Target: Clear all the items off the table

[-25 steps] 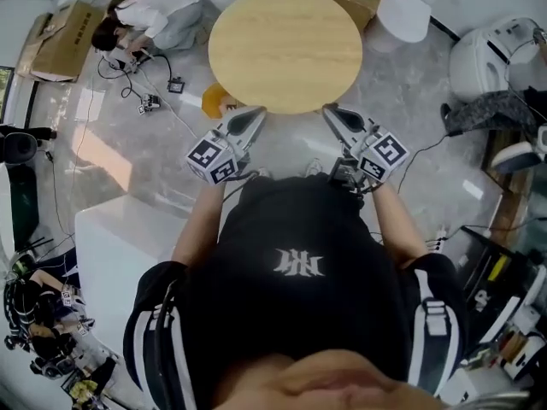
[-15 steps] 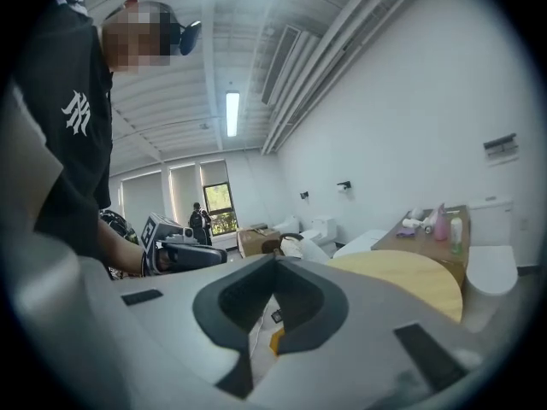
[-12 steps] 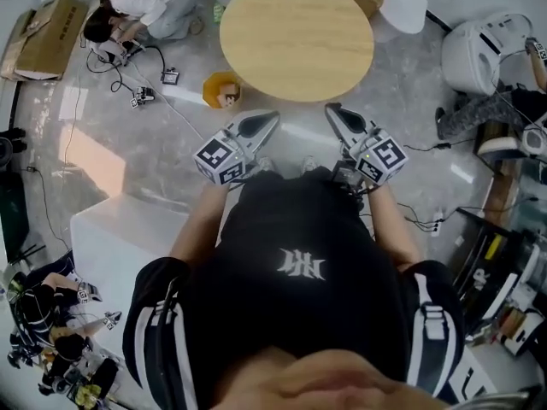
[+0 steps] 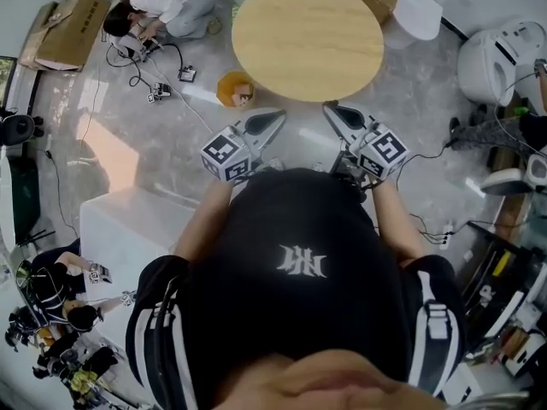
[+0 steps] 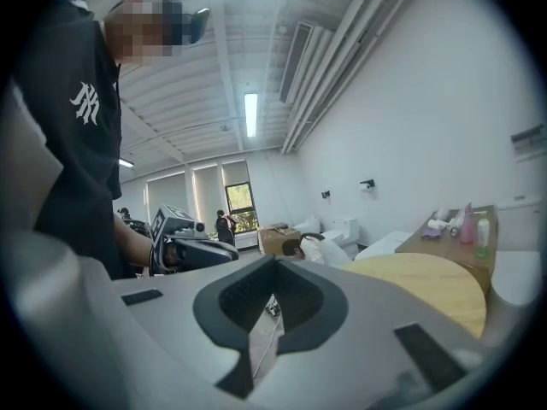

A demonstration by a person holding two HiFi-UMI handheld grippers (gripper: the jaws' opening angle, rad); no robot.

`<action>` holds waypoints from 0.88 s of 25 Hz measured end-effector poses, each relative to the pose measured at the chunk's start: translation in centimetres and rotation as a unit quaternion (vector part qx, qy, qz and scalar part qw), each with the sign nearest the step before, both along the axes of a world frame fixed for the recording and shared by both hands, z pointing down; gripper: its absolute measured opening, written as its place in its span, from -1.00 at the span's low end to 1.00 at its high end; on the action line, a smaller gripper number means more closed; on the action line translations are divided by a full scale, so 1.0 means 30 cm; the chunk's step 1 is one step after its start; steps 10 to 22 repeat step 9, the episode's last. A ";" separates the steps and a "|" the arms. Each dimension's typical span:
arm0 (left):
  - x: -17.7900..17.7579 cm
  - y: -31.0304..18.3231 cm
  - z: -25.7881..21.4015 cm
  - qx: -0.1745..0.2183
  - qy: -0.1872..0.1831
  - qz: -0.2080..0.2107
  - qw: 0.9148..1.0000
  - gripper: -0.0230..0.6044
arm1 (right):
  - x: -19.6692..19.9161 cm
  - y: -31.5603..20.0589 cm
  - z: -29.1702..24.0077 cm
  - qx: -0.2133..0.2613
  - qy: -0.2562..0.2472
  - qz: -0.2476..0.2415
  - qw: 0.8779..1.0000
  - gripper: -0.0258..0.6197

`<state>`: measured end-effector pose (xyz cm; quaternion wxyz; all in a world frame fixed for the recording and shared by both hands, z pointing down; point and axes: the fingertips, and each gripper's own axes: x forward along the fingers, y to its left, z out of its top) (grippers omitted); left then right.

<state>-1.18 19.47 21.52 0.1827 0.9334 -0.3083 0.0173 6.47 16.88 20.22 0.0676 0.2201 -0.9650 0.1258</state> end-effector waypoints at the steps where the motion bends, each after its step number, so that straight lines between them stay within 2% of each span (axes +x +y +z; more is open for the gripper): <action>1: 0.004 -0.004 -0.007 0.001 -0.003 0.001 1.000 -0.89 | 0.000 -0.001 0.000 -0.002 -0.003 0.000 1.000 -0.92; 9: 0.053 -0.001 -0.014 0.001 -0.011 0.014 1.000 -0.89 | 0.018 0.000 -0.005 -0.002 -0.002 -0.012 1.000 -0.92; 22: 0.053 -0.001 -0.014 0.001 -0.011 0.014 1.000 -0.89 | 0.018 0.000 -0.005 -0.002 -0.002 -0.012 1.000 -0.92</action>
